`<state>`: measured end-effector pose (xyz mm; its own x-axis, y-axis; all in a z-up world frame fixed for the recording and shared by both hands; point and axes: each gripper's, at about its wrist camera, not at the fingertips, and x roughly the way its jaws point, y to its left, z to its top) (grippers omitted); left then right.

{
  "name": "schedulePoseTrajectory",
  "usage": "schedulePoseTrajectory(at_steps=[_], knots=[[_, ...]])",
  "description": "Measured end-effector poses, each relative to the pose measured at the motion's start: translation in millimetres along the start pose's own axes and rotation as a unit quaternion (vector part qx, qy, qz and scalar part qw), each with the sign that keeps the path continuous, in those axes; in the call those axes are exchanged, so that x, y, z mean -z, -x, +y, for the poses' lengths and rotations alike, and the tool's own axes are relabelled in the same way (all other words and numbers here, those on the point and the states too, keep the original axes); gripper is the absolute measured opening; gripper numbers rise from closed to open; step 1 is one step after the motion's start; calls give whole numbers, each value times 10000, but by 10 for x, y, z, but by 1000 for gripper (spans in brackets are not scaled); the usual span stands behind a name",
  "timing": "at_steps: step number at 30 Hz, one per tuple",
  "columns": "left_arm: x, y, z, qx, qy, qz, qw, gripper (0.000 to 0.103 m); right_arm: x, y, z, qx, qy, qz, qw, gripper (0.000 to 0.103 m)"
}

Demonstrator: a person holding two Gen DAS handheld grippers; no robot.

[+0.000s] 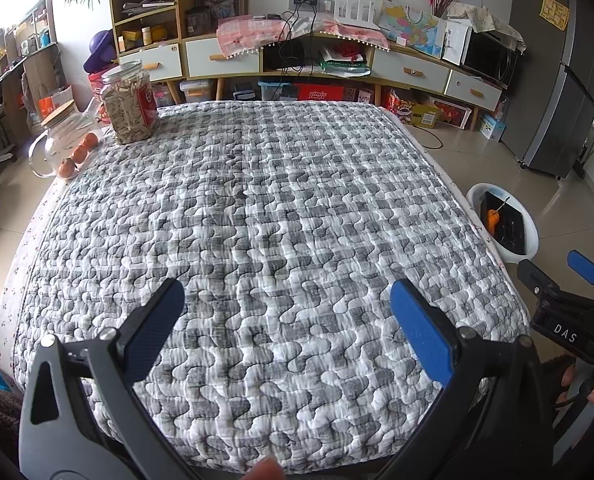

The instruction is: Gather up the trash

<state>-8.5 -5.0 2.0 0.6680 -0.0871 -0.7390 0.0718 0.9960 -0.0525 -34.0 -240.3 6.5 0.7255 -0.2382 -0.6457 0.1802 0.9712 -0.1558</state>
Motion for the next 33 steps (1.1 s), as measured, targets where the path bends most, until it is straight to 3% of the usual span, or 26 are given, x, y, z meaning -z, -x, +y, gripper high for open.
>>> schedulePoseTrajectory(at_steps=[33], knots=[[-10, 30, -79, -122, -83, -86, 9999, 102, -25, 14, 7, 17, -162, -51, 9999, 103]])
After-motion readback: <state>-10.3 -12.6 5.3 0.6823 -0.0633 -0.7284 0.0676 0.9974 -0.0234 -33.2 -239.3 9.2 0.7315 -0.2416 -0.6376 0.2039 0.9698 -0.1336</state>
